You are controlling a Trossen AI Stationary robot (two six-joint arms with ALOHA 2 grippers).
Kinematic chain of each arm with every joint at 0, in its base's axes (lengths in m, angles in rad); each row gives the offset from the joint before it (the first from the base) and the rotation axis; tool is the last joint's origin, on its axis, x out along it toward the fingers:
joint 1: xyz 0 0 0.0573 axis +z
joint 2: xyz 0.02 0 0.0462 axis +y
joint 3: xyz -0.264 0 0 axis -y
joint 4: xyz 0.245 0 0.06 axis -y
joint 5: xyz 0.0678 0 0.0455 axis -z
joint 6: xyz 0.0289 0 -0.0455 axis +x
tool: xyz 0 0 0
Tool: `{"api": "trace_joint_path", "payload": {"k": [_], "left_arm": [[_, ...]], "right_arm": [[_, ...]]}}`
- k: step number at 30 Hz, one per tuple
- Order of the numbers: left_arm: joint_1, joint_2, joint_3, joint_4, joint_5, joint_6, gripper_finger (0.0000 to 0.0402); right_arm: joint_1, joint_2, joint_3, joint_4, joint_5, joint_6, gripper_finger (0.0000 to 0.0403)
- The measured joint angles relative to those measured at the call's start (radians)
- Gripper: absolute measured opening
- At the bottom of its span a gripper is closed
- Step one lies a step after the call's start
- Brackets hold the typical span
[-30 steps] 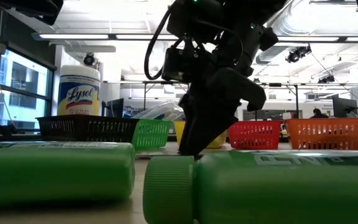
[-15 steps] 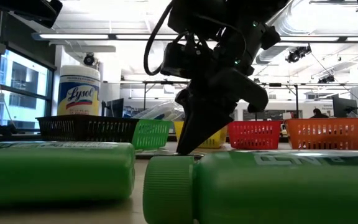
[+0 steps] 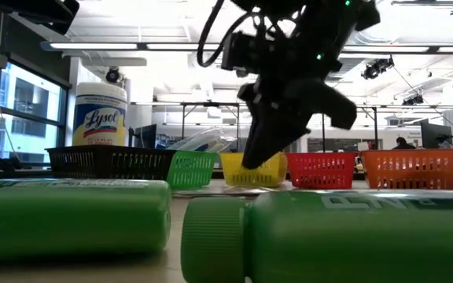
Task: Pick & Place Travel size toiletries
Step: Put the black comb into the red bin
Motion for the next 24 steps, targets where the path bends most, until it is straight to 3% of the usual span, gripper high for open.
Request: {"api": "trace_joint_path", "payload": {"k": [9,16,19,24], "left_arm": [[0.0,0.0,0.001,-0.017,0.0,0.0,0.0],[0.0,0.0,0.001,-0.027,0.014,-0.001,0.0],[0.0,0.0,0.001,-0.029,0.021,-0.003,0.0],[0.0,0.0,0.001,-0.03,0.022,-0.004,0.0]], "right_arm": [[0.021,-0.105,0.002,-0.041,-0.006,0.002,0.0003],[-0.011,-0.05,0.002,-0.044,-0.086,0.025,0.0011],[-0.031,-0.01,0.002,-0.042,-0.133,0.055,0.0046],[-0.068,0.036,0.002,-0.045,-0.183,0.101,0.0137]]}}
